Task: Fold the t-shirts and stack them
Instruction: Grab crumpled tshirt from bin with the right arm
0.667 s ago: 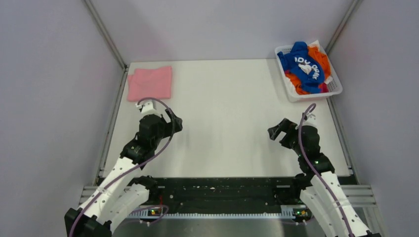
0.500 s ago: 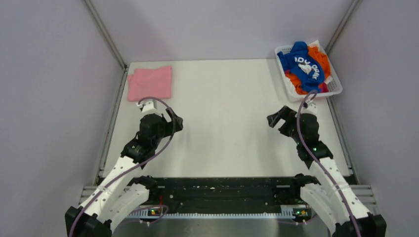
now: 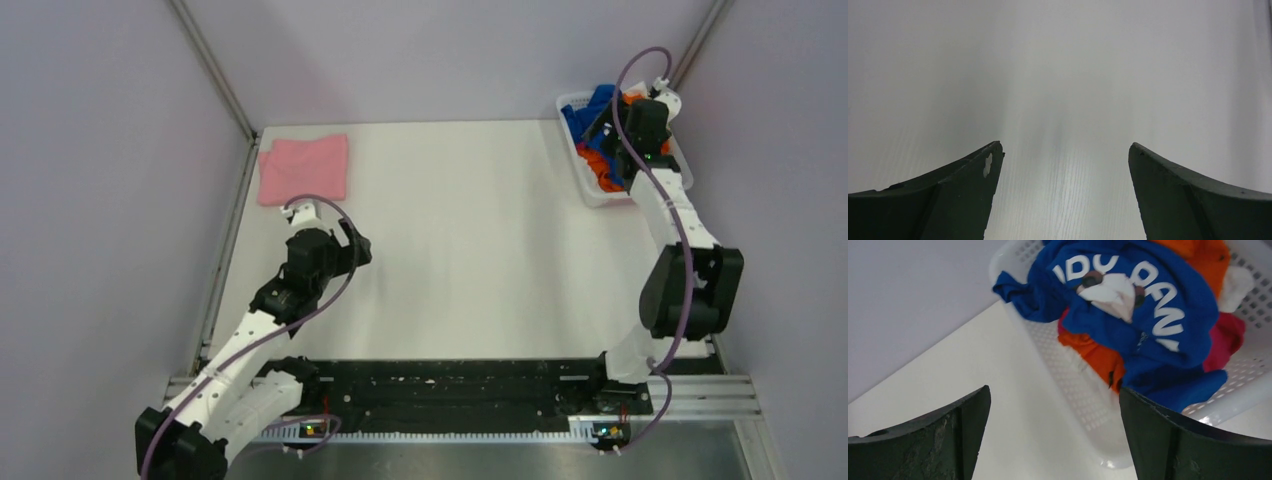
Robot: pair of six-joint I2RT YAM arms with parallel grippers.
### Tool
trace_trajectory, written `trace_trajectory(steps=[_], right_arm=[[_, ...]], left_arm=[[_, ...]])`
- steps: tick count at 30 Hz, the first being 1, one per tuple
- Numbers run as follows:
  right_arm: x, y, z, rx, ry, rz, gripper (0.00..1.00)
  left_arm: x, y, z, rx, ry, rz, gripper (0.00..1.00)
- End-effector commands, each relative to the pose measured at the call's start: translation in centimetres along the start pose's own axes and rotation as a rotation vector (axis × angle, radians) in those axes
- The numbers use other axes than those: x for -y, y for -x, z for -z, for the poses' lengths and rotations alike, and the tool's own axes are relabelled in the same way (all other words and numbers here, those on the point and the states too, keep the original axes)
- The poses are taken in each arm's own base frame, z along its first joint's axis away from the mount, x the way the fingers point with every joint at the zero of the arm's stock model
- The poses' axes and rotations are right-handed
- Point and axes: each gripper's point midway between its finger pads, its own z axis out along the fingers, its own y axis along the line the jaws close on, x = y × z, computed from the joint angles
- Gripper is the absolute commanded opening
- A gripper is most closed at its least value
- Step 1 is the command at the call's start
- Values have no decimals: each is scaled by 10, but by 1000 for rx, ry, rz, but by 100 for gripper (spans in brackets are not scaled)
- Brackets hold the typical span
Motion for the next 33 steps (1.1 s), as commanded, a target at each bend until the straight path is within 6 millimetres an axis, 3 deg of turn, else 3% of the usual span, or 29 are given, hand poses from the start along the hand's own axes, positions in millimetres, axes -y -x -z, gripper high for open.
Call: trace_trajectory(steps=[1,6,9,12,15,17,18,22,27,33], right_arm=[[48,32,-33,-10,-186,136,97],[92,25,-71,-59,-332,193,97],[109,5,-95,-134,-321,124,88],[112,-9,-116,-187,-261,60,68],[110,0,-132,-157,-228,55,25],[101,16,-133,-126,-203,60,5],[94,27,-131,-105,-183,62,0],[56,80,-108,-14,-74,72,0],[-17,137,-46,110,143,141,0],[-107,144,36,158,382,262,0]], left_arm=[[7,17,-7,60,-7,-7,99],[12,21,-14,59,-7,-6,99],[15,22,-18,54,-17,-11,99],[16,23,-19,50,-10,-17,99],[17,22,-19,40,-15,-19,99],[18,21,-17,37,-24,-11,99],[18,21,-16,36,-28,-7,99],[20,21,-10,49,-52,9,99],[20,21,0,66,-81,33,99],[20,16,12,79,-124,57,99]])
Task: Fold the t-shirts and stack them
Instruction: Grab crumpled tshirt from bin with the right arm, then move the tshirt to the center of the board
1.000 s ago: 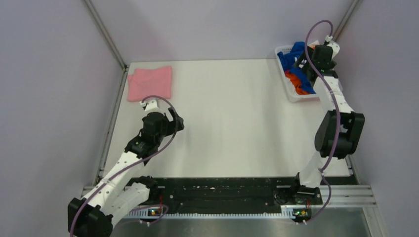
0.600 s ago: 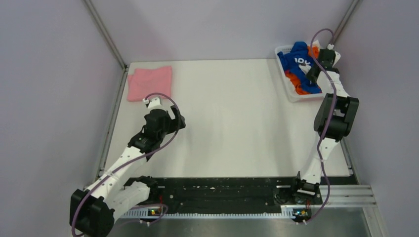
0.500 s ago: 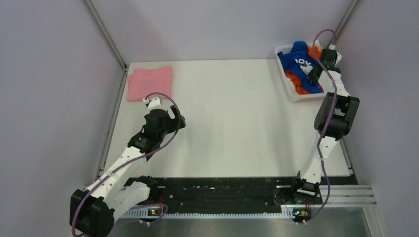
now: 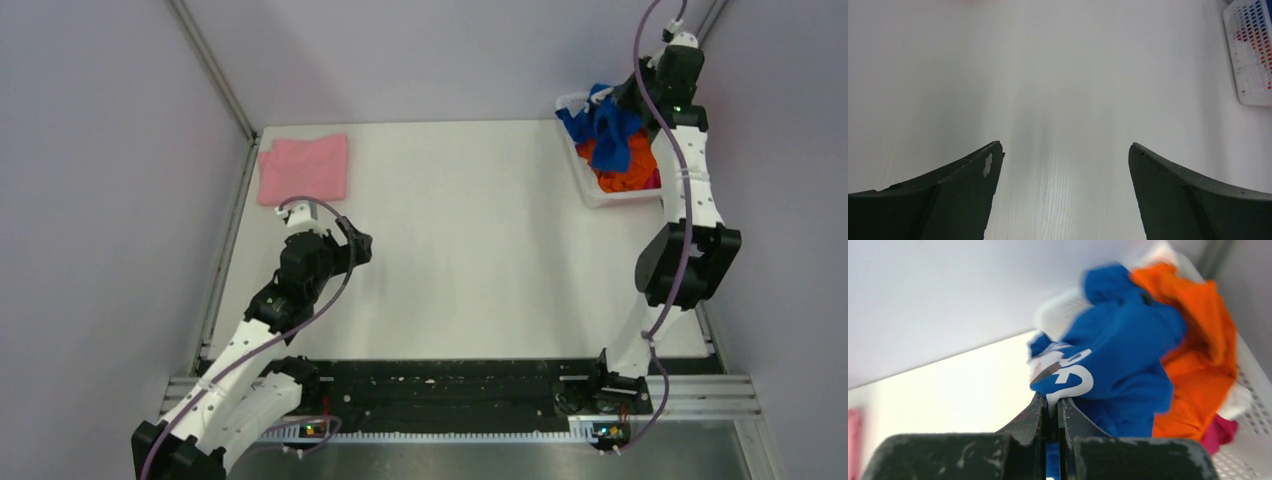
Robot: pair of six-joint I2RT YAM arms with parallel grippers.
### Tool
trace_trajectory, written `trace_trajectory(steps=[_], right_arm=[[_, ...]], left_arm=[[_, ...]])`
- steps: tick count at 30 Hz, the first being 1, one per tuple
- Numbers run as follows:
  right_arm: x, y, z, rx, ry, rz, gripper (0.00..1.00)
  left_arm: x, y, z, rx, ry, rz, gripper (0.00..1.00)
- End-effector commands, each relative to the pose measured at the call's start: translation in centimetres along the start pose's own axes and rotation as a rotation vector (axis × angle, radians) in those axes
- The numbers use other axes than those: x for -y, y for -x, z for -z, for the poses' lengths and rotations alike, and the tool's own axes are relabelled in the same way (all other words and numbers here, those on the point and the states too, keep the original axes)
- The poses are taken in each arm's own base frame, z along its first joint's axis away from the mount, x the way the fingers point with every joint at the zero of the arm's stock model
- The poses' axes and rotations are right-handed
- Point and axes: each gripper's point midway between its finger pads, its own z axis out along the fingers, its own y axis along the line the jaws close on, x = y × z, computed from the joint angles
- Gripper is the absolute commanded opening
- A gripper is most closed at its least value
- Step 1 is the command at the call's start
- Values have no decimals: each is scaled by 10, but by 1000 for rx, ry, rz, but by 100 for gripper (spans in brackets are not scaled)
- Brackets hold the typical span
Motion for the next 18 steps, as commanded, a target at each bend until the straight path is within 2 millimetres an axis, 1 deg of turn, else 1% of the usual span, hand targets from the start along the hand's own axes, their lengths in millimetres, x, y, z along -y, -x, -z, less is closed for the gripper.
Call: trace_trajectory(steps=[1,3,4,5,6,8,10,11,12,14,15,16,18], right_arm=[[-119,77,102,226,316,136,0],[-152,82,131,244,429,154,0],[-172,84,150,257,489,167,0],[-197,82,168,265,554,186,0],[-214,80,184,267,602,205,0],[-245,78,218,282,696,237,0],[-269,73,249,296,789,261,0],[-279,70,261,296,836,272,0],[-287,68,275,300,881,280,0],[-297,61,292,288,962,288,0],[-299,55,296,271,993,283,0],[-299,49,298,253,1011,282,0],[-293,31,292,218,1006,287,0]], left_arm=[[4,4,7,36,-47,36,99],[3,3,12,39,-47,43,99],[2,3,14,40,-47,49,99],[1,3,17,44,-43,54,99],[-1,3,19,46,-40,57,99],[-4,3,22,52,-33,62,99],[-5,4,27,64,-36,69,99],[-7,4,28,67,-31,74,99],[-8,4,30,71,-29,76,99],[-10,5,33,76,-23,81,99],[-11,5,35,79,-19,85,99],[-12,5,36,80,-15,89,99],[-14,5,37,83,-8,93,99]])
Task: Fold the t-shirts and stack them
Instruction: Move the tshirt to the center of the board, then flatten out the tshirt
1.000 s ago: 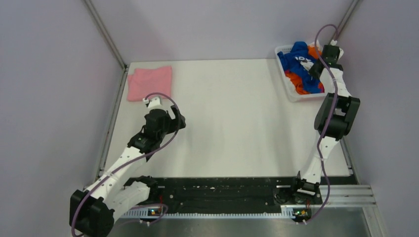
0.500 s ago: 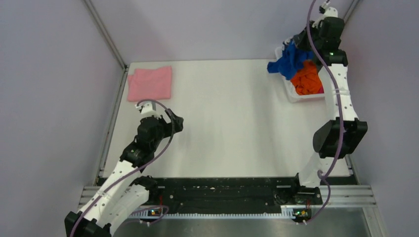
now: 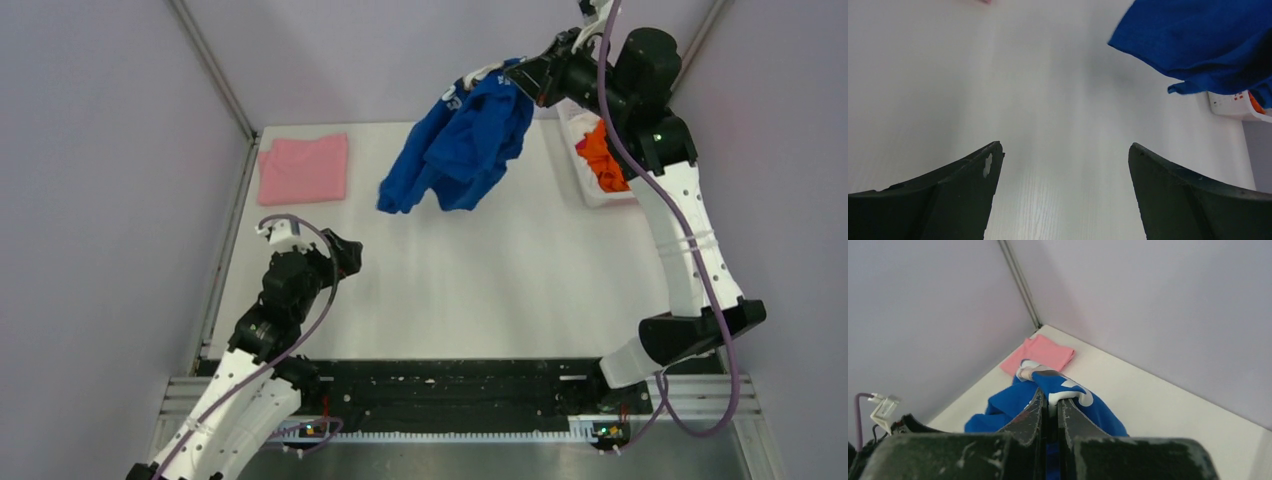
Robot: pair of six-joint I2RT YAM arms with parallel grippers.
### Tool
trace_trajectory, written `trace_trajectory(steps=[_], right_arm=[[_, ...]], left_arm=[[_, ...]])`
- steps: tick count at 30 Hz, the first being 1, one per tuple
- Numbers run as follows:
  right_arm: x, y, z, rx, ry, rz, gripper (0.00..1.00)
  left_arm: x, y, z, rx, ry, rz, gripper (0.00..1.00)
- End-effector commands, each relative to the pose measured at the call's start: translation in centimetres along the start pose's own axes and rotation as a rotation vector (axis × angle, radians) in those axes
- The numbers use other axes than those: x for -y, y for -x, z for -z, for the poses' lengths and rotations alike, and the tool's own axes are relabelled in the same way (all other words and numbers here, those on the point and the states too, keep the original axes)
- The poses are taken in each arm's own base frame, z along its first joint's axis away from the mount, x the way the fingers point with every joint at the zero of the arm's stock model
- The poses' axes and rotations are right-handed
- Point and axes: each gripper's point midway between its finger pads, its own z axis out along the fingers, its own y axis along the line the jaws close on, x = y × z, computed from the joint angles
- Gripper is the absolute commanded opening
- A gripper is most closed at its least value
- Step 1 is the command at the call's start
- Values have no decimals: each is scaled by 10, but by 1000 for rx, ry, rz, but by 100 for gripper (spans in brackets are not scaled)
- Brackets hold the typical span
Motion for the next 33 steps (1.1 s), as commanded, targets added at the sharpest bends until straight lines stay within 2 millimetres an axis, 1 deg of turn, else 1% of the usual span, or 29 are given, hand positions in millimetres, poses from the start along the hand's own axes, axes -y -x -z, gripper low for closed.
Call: trace_trajectory(steps=[1,2,4,5,6,7,8,9,10,11,12,14,15,19,20,21,22,24,25,28,29,33], right_arm=[[-13,-5,19,26,50,36,0],[-1,-23,21,-2,-7,35,0],[31,-69,29,-75,-146,44,0],[49,-102,36,-133,-229,38,0],[69,-135,44,-195,-313,36,5],[87,-168,54,-258,-398,36,14],[107,-205,65,-332,-496,13,31],[128,-235,79,-391,-622,-17,49],[146,-262,93,-447,-733,-47,59],[158,-282,106,-494,-828,-69,63],[165,-296,117,-539,-898,-87,65],[171,-313,133,-595,-993,-127,67],[169,-316,137,-604,-1006,-142,68],[157,-323,142,-561,-978,-209,70],[151,-326,143,-546,-956,-237,73],[144,-335,145,-544,-927,-265,91],[136,-338,146,-526,-896,-291,98],[122,-344,149,-498,-846,-317,99],[114,-344,153,-473,-828,-333,99],[94,-356,158,-462,-774,-401,99],[88,-362,162,-479,-768,-406,99],[67,-393,169,-563,-753,-377,99]], left_arm=[[-8,1,3,16,34,22,99],[-10,0,3,15,43,24,99],[-14,-2,3,12,61,28,99],[-16,-3,2,11,73,32,99],[-18,-4,1,9,84,34,99],[-20,-6,0,1,94,34,99],[-22,-9,-1,-10,103,34,99],[-23,-11,-2,-20,110,34,99],[-24,-14,-4,-31,119,33,99],[-25,-17,-6,-45,127,34,99],[-26,-22,-8,-64,134,36,99],[-25,-32,-15,-107,129,35,99],[-24,-38,-18,-128,123,38,99],[-22,-64,-39,-221,115,55,99],[-19,-69,-45,-240,110,59,99],[-17,-73,-51,-254,101,61,99],[-15,-77,-58,-271,98,58,99],[-8,-75,-75,-284,105,47,99],[-8,-74,-84,-290,124,38,99],[-7,-71,-116,-314,191,-12,99],[-6,-70,-127,-327,212,-28,99],[-8,-77,-165,-405,298,-60,99]])
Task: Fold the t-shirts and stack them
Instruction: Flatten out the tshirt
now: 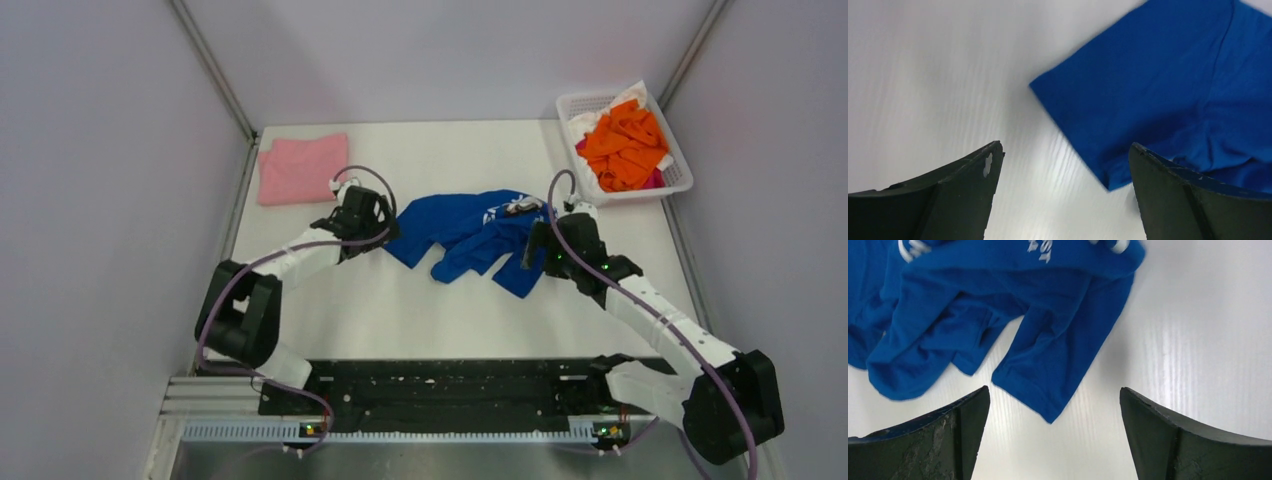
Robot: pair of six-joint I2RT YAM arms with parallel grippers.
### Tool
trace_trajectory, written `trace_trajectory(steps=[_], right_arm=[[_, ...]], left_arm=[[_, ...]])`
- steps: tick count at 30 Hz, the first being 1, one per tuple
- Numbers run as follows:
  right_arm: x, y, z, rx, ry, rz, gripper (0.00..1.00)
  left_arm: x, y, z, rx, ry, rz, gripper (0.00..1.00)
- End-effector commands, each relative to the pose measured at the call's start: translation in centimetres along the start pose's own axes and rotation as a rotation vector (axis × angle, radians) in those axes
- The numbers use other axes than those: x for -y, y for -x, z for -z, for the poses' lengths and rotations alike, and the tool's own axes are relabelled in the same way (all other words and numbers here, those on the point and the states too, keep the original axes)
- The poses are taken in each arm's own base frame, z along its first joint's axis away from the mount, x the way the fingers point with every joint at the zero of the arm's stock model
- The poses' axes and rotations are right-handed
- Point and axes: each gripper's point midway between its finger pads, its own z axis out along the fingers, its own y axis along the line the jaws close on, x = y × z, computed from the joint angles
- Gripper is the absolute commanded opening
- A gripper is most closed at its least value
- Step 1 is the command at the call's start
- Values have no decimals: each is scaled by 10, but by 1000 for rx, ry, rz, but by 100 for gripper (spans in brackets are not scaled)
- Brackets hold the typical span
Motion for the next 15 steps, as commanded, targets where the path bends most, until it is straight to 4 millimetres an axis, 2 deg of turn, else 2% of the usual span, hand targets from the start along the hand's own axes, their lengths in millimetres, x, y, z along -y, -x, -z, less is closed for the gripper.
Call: trace_trajectory(steps=[1,5,9,12,15], right_arm=[[-20,-27,-2,-26,42,10,99],[-27,-51,-15,-46,12,45,99],[-34,-54,-27,-33,-21,77,98],[-32,-57,-37,-38,-61,91,96],[-32,-60,-45,-45,-77,96,92]], left_arm=[[20,32,-32,6,44,-21,99],[24,31,-53,-81,105,-45,99],[19,27,-66,-139,180,-63,97],[14,10,-73,-202,198,-64,93],[13,-7,-78,-259,187,-60,85]])
